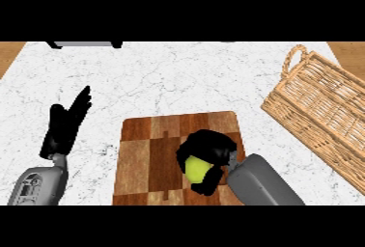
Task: Pick the pear from the cutting board and place it in the basket
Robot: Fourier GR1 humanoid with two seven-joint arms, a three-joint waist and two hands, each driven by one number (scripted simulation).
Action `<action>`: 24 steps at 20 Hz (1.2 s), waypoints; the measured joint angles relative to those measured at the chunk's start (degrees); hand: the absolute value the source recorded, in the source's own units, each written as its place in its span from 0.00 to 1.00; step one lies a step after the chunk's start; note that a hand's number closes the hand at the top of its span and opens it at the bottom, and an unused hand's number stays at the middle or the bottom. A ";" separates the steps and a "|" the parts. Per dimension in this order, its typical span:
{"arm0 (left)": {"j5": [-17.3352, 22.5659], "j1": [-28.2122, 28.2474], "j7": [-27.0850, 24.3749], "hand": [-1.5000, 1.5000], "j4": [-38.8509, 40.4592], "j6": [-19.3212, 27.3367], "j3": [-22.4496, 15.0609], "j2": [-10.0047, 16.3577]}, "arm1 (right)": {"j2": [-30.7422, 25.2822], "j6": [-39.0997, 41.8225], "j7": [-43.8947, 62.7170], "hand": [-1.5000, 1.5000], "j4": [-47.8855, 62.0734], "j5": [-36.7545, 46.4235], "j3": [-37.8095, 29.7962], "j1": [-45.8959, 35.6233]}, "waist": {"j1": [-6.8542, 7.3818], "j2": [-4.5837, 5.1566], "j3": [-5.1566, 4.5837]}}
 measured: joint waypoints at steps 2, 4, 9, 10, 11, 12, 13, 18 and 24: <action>-0.15 0.22 0.36 0.50 -0.10 0.40 0.29 0.12 | -3.13 -3.20 1.21 1.00 -4.29 4.26 2.39 2.09 | -0.96 -0.48 0.02; -0.12 0.84 0.38 0.50 -0.09 0.70 0.75 0.28 | -6.73 -6.54 3.00 1.00 -8.64 9.16 4.89 4.57 | -2.14 -0.95 -0.03; 0.10 2.63 -0.49 0.50 -0.99 0.70 1.18 0.47 | -16.09 -14.12 6.54 1.00 -23.41 18.99 10.29 14.79 | -2.80 -0.77 -0.09; 0.17 2.75 -0.10 0.50 -1.68 0.66 1.00 0.31 | -17.52 -15.12 7.32 1.00 -27.18 19.59 10.72 17.74 | -2.71 -0.64 -0.09; 0.35 2.75 -0.24 0.50 -1.57 0.55 1.38 0.61 | -18.89 -16.05 7.61 1.00 -30.51 19.07 10.45 20.90 | -2.77 -0.49 -0.09; 0.43 2.35 0.08 0.50 -1.64 0.41 1.51 0.85 | -19.79 -16.07 8.07 1.00 -34.03 17.90 9.91 23.52 | -2.78 -0.35 -0.09; 0.57 2.16 -0.12 0.50 -1.40 0.30 1.65 0.89 | -20.61 -16.17 8.41 1.00 -37.12 16.69 9.31 26.07 | -2.62 -0.21 -0.10; 0.84 2.63 0.58 0.50 -2.47 -0.04 1.64 0.97 | -21.85 -15.27 10.55 1.00 -54.16 8.36 6.83 36.66 | -2.33 0.09 -0.10; 0.03 2.20 0.69 0.50 -2.76 0.77 0.99 0.31 | -17.15 -14.30 14.13 1.00 -62.39 1.77 3.42 41.76 | -1.97 0.37 -0.17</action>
